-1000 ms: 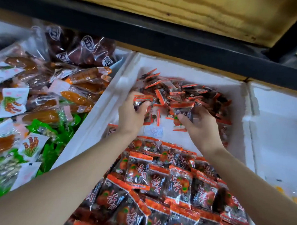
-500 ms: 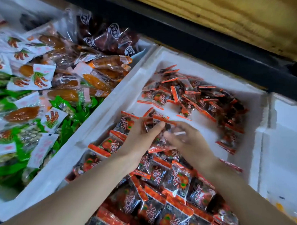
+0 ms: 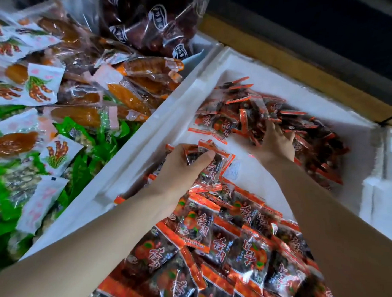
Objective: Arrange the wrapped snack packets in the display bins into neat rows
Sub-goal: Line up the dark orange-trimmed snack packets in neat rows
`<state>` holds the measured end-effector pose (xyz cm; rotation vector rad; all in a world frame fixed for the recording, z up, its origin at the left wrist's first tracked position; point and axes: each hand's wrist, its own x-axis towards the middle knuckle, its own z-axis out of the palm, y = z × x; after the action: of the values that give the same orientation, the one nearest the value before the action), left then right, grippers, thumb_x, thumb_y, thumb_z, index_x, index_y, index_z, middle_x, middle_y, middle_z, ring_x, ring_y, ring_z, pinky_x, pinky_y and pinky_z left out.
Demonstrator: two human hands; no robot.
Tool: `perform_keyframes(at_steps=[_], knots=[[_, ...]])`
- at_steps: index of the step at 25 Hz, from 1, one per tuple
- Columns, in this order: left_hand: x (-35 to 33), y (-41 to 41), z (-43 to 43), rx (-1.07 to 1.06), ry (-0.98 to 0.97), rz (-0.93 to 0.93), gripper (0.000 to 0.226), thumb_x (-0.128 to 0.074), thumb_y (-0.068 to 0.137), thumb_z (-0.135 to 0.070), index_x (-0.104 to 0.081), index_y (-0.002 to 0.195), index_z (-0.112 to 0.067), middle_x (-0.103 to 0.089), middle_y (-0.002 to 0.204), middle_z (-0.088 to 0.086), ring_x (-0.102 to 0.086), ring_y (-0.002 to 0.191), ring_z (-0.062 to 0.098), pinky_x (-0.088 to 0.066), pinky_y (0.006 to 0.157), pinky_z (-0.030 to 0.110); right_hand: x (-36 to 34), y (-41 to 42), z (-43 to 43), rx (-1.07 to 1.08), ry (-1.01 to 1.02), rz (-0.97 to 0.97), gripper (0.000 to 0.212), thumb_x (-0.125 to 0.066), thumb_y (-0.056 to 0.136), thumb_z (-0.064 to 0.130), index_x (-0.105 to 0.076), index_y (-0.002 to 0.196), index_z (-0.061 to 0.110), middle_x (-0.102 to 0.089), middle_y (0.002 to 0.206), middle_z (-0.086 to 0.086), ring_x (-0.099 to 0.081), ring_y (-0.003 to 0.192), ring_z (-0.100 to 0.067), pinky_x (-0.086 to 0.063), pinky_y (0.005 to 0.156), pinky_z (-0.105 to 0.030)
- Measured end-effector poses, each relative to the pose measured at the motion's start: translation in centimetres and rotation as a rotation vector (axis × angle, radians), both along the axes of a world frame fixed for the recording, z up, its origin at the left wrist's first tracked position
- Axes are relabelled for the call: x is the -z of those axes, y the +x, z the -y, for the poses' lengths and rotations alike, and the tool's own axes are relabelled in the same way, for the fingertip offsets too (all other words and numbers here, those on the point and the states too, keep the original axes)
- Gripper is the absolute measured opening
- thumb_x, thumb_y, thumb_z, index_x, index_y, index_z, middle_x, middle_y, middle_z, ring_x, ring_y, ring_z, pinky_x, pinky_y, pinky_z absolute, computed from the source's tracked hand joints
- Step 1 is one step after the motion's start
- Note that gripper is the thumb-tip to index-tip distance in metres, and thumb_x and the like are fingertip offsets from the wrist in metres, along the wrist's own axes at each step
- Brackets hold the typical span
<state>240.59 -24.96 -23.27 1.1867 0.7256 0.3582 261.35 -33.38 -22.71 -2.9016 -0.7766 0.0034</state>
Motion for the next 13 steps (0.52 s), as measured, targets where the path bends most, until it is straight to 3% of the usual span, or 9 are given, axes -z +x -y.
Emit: perform_keyframes(at_steps=[3, 6, 10, 13], knots=[[0.1, 0.3, -0.2, 0.005, -0.004, 0.004, 0.031, -0.067, 0.084, -0.038, -0.058, 0.109, -0.022, -0.066, 0.103, -0.007, -0.060, 0.097, 0.009, -0.041, 0.080, 0.028, 0.3, -0.2, 0.4, -0.038, 0.030, 0.094, 0.064, -0.065, 0.081, 0.049, -0.044, 0.133, 0.018, -0.054, 0.129, -0.005, -0.042, 0.118, -0.036, -0.044, 0.083, -0.037], [0.1, 0.7, 0.1, 0.020, -0.029, -0.029, 0.025, -0.066, 0.085, -0.038, -0.056, 0.104, -0.025, -0.061, 0.101, -0.012, -0.055, 0.093, 0.001, -0.036, 0.082, 0.030, 0.0, -1.4, 1.5, -0.104, 0.073, 0.079, 0.046, -0.065, 0.082, 0.036, -0.055, 0.125, 0.023, -0.063, 0.114, -0.008, -0.059, 0.101, -0.035, -0.048, 0.078, -0.037], [-0.1, 1.0, 1.0, 0.030, -0.047, -0.066, 0.027, -0.064, 0.088, -0.037, -0.055, 0.105, -0.019, -0.057, 0.090, -0.009, -0.048, 0.072, 0.001, -0.034, 0.069, 0.027, -1.2, -3.3, 2.9, -0.077, 0.119, 0.122, 0.032, -0.059, 0.088, 0.032, -0.060, 0.116, 0.017, -0.066, 0.103, -0.016, -0.061, 0.091, -0.039, -0.045, 0.072, -0.037], [-0.2, 1.4, 1.7, 0.044, -0.060, -0.104, 0.033, -0.063, 0.088, -0.039, -0.053, 0.109, -0.015, -0.055, 0.090, -0.005, -0.048, 0.076, 0.007, -0.035, 0.079, 0.031, -2.8, -5.4, 4.3, -0.078, 0.332, 0.210, 0.029, -0.060, 0.088, 0.033, -0.062, 0.106, 0.010, -0.066, 0.100, -0.016, -0.060, 0.089, -0.039, -0.043, 0.068, -0.036]])
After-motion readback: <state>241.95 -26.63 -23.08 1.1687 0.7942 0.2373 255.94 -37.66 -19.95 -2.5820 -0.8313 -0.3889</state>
